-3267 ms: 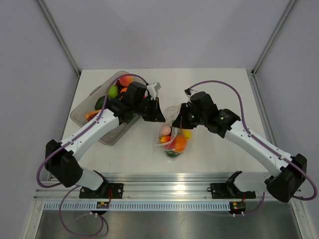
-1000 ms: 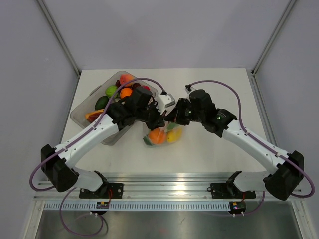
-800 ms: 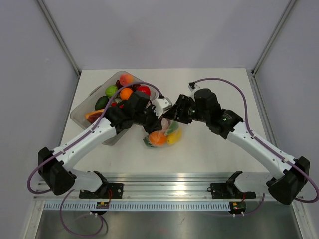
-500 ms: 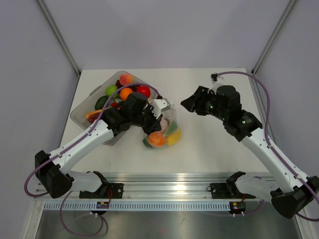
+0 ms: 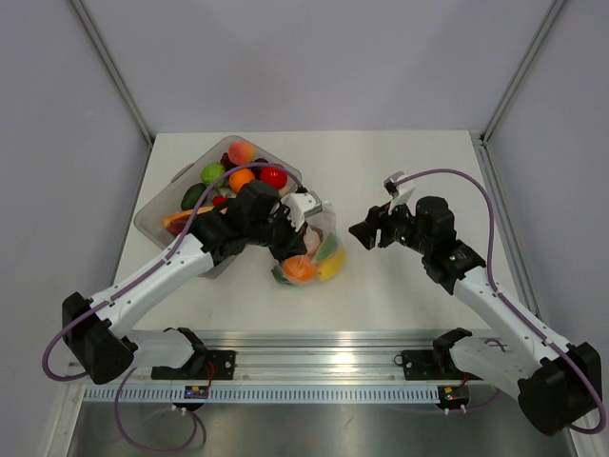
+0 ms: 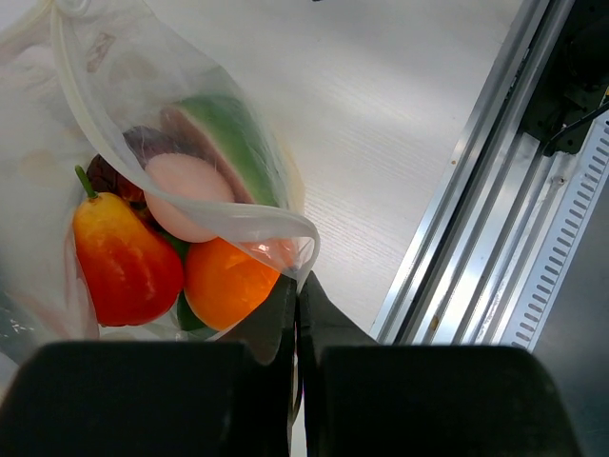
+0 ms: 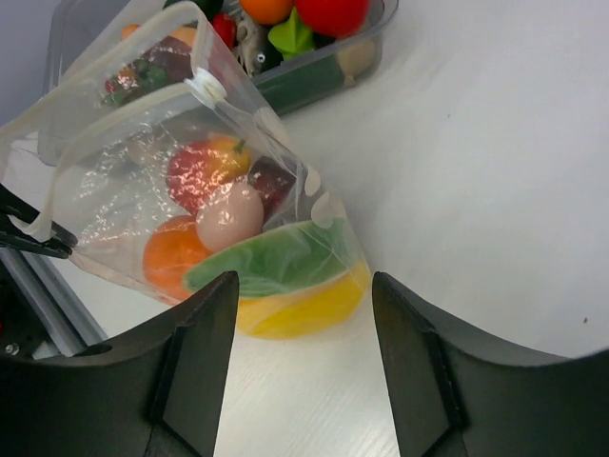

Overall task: Place the food in the zip-top bag and seal the zipper
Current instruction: Zip the zipper food storage bag at the center of the board.

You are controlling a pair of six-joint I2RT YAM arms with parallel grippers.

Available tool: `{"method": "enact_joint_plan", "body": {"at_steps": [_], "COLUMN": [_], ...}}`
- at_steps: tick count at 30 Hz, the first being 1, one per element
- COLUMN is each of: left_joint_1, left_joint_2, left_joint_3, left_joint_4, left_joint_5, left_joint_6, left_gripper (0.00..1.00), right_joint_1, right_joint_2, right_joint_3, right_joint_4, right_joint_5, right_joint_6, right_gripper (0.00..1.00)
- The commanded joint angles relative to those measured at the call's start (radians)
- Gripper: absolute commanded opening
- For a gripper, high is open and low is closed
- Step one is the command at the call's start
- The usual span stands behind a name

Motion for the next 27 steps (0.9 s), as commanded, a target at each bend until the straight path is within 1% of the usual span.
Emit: {"method": "enact_joint_plan", "body": {"at_steps": [1,4,7,8,10,11,12,14,16,17,19,21,27], "left_joint_1": [0.0,0.0,0.0,0.002,0.0,0.0,0.0,0.0,-0.001,-0.001,-0.001,-0.001,-0.001], "left_joint_2": [-0.021,-0.02,-0.021,-0.023,-0.026,-0.03,-0.032,-0.033,-0.033,-0.035,-0.033,-0.03,-0.027], "left_joint_3": [-0.002,-0.001,-0.002,-0.004,-0.004,-0.005,-0.005,-0.008,-0.008,-0.008,-0.008,-0.01,-0.004], "left_joint_4": [0.045,0.045,0.043,0.042,0.039,0.036,0.036,0.034,0.033,0.033,0.034,0.034,0.026], "left_joint_5": [0.033,0.029,0.031,0.031,0.029,0.029,0.029,0.029,0.029,0.028,0.031,0.028,0.028], "left_joint_6": [-0.01,-0.01,-0.01,-0.012,-0.01,-0.009,-0.007,-0.009,-0.009,-0.009,-0.009,-0.012,-0.01], "left_gripper": [0.0,0.0,0.0,0.0,0.0,0.0,0.0,0.0,0.0,0.0,0.0,0.0,0.0], "right_joint_1": [-0.014,-0.031,-0.066,-0.074,-0.094,-0.101,-0.11,-0.112,-0.112,-0.112,-0.111,-0.111,-0.1], "right_joint_2": [0.012,0.065,0.125,0.142,0.203,0.225,0.271,0.308,0.354,0.369,0.403,0.415,0.448], "right_joint_3": [0.025,0.051,0.07,0.083,0.106,0.135,0.151,0.195,0.22,0.246,0.26,0.254,0.266], "right_joint_4": [0.166,0.186,0.246,0.27,0.273,0.266,0.264,0.244,0.237,0.235,0.25,0.301,0.321], "right_joint_5": [-0.078,-0.135,-0.231,-0.297,-0.351,-0.422,-0.461,-0.554,-0.602,-0.64,-0.647,-0.638,-0.665], "right_joint_6": [-0.12,-0.137,-0.137,-0.136,-0.137,-0.137,-0.137,-0.137,-0.136,-0.126,-0.094,-0.076,-0.05], "right_gripper": [0.64,0.62,0.6,0.6,0.6,0.6,0.62,0.64,0.67,0.67,0.66,0.65,0.61]}}
